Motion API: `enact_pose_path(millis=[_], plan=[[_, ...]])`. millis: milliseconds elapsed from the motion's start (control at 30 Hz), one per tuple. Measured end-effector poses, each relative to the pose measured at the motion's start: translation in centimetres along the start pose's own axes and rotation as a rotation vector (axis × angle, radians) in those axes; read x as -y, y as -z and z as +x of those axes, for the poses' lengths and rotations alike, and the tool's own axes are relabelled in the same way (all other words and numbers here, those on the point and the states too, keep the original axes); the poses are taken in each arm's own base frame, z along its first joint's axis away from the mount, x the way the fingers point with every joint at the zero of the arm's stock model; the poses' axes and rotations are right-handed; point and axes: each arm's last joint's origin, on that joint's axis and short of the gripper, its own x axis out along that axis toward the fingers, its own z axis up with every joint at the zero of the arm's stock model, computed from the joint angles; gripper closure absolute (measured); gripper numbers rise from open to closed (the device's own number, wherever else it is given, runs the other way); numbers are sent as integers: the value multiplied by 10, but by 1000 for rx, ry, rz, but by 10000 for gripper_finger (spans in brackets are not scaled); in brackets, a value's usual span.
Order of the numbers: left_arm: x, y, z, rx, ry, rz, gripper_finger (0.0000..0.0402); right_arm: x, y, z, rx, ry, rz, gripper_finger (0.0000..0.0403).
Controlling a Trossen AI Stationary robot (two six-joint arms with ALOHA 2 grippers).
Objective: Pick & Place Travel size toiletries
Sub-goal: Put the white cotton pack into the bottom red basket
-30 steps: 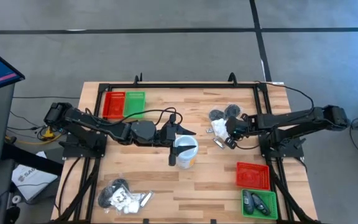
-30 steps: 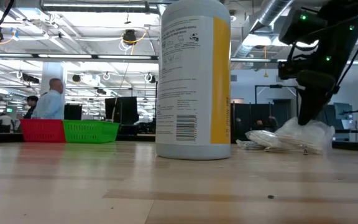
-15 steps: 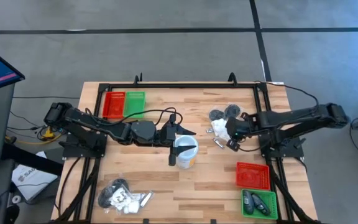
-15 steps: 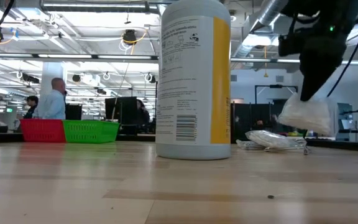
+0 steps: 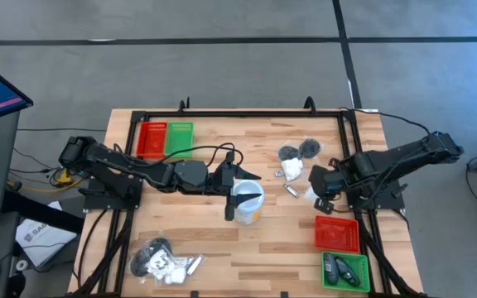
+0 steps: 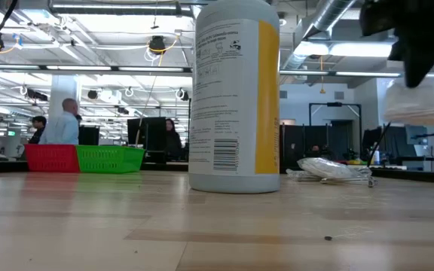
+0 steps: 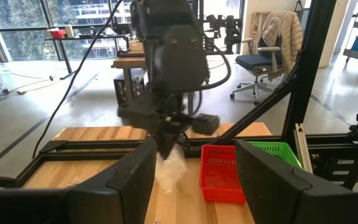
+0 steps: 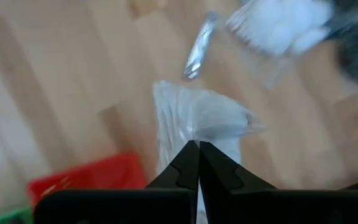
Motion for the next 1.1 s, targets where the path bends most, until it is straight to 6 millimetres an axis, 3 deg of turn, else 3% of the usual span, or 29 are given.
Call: enact_pose_path(millis=[633,1100], plan=[[0,0,0,0,0,-4,192,-42,51,-11,-124,-117,2,403],[0,0,0,0,0,-4,192,-58,90,-14,-166,-131,52,403]])
